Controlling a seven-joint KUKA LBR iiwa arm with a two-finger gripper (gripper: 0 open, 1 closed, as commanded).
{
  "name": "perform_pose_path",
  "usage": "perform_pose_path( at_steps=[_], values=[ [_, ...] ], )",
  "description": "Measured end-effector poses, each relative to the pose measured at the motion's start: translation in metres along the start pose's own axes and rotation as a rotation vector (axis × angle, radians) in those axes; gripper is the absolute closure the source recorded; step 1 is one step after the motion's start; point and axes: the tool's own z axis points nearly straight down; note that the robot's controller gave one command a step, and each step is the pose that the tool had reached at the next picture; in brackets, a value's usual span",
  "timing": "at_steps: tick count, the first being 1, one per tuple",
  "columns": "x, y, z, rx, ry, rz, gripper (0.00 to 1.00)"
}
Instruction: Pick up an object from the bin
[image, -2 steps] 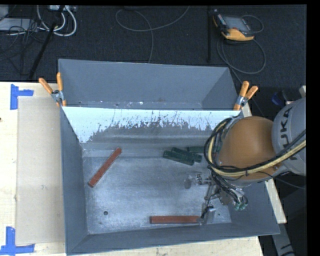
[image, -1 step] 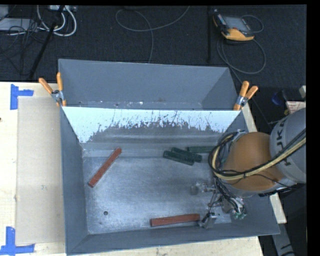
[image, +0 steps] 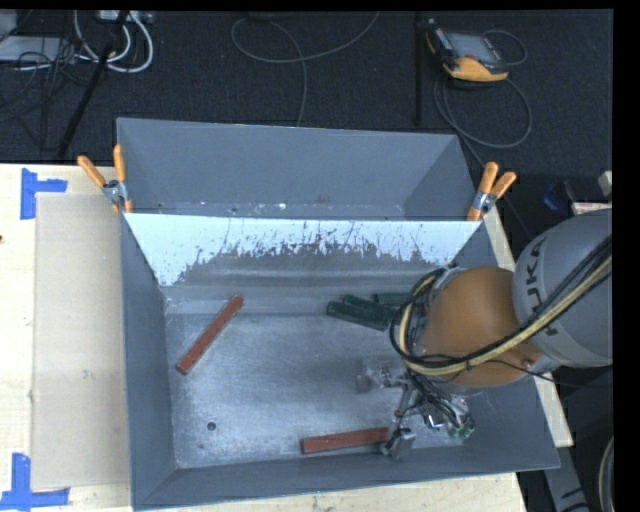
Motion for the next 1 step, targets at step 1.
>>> perform_pose_path(
  at_steps=[1],
  values=[
    [0.0043,0.0010,0.0024,-0.003,0.014,0.000,1.00]
  ],
)
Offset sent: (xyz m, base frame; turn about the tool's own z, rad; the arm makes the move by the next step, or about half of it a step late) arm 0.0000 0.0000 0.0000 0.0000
